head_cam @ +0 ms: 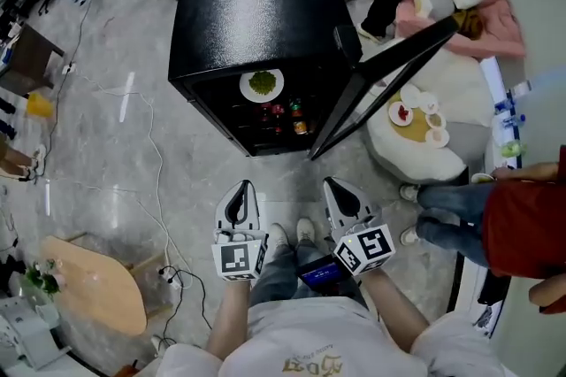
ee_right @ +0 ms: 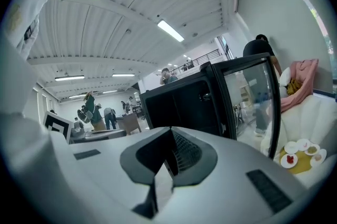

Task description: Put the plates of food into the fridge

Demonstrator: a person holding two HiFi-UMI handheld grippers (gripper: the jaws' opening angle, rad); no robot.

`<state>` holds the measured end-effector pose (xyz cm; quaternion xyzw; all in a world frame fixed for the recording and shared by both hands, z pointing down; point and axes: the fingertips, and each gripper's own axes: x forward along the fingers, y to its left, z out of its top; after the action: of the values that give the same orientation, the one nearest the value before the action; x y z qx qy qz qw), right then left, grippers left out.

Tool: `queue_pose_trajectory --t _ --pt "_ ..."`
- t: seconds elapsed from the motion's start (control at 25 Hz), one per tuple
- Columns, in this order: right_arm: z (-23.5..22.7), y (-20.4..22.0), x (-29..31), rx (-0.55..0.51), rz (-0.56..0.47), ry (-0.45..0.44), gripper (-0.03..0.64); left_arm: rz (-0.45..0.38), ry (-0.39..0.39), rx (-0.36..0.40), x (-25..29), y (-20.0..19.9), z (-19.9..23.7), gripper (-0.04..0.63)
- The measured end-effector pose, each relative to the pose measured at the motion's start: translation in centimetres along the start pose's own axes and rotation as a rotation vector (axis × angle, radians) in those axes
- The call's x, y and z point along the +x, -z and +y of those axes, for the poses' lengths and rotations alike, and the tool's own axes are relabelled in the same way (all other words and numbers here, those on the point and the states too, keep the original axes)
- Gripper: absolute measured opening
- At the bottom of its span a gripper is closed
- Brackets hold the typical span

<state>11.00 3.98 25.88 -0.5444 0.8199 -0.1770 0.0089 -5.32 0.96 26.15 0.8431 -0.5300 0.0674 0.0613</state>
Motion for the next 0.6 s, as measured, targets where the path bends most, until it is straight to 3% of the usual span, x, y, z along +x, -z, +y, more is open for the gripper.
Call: queue_pose_trajectory --t 0.36,0.6 --pt "-1.3 -3.0 -1.3 0.078 -0.057 0.083 0.008 -0.054 0.009 0.007 0.4 -4.2 -0.8 0.006" --pt "-2.2 -3.6 -2.0 0.129 -0.024 0.156 0.008 -0.035 0.033 -0.027 -0.4 -4.3 -1.3 0.006"
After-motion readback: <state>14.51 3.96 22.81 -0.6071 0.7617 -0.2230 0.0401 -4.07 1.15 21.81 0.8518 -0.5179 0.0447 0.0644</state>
